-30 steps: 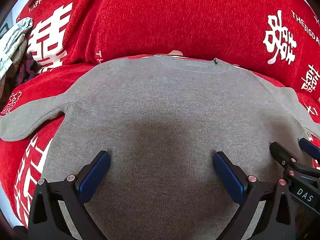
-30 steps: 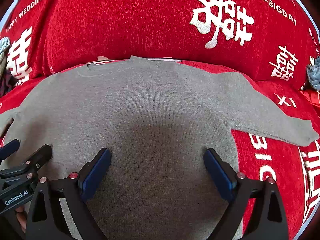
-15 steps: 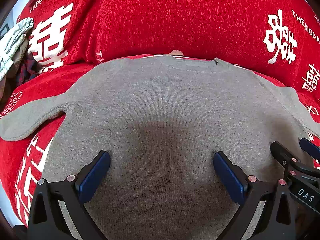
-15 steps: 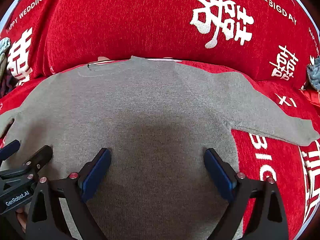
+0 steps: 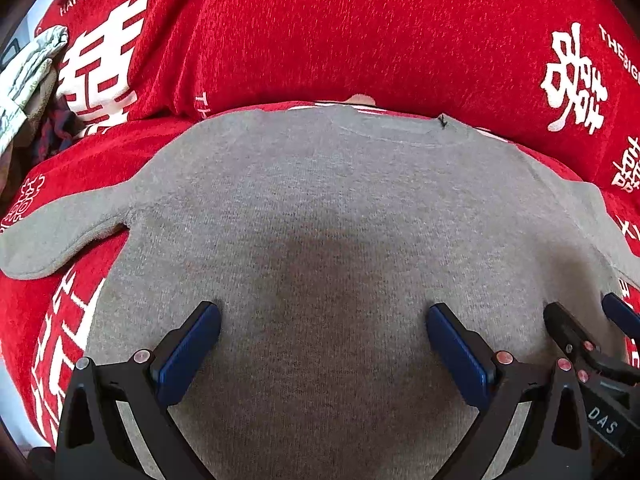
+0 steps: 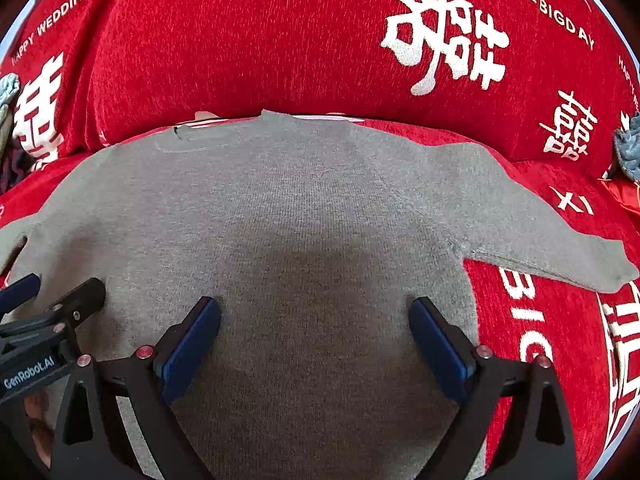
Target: Fold small clothes
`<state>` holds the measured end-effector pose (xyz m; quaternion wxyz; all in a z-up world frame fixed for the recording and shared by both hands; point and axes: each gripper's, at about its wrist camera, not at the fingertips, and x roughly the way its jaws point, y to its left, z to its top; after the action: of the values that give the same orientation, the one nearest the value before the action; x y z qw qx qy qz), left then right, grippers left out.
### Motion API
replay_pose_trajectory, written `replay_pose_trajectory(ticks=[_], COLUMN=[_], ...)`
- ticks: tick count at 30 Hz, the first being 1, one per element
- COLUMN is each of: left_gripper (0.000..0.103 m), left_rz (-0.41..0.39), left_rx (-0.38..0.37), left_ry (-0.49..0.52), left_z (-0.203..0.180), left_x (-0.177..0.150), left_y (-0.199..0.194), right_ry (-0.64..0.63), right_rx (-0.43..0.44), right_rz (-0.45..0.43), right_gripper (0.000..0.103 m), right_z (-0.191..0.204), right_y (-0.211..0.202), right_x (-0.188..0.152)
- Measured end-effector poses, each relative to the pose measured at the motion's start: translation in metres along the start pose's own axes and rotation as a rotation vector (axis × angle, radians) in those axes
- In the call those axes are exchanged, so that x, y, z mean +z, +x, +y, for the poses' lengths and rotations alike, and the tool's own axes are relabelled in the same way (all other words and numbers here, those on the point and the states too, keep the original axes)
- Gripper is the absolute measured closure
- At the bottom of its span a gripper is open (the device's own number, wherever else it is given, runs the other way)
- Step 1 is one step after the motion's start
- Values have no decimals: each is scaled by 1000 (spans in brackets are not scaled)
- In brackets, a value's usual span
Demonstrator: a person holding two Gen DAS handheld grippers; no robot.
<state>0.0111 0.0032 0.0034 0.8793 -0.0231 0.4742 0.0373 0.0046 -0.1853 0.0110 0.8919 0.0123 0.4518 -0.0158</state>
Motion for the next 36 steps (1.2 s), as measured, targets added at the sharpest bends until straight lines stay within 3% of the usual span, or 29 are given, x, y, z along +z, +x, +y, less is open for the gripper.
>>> replay_pose_trajectory(ticks=[9,18,23,27,36], left_gripper=[0,0,0,0,0], left_rz=[70,188,208,173,210], left_rx=[5,1,7,28,-13], left_ry=[24,26,19,-4,20], left_z=[-2,-4,-5,-9,-54], left_x=[10,21,24,27,53], left_y=[7,14,13,13,24], right_ry=[-2,15,-3,-1,45], right_rx=[-5,-11,13,29,-3], right_rz=[33,127,151,138,79], right_gripper=[2,1,1,1,1], right_z=[0,1,-2,-5,-39], right_y=[4,9,10,11,8], right_x=[6,17,20,23,49])
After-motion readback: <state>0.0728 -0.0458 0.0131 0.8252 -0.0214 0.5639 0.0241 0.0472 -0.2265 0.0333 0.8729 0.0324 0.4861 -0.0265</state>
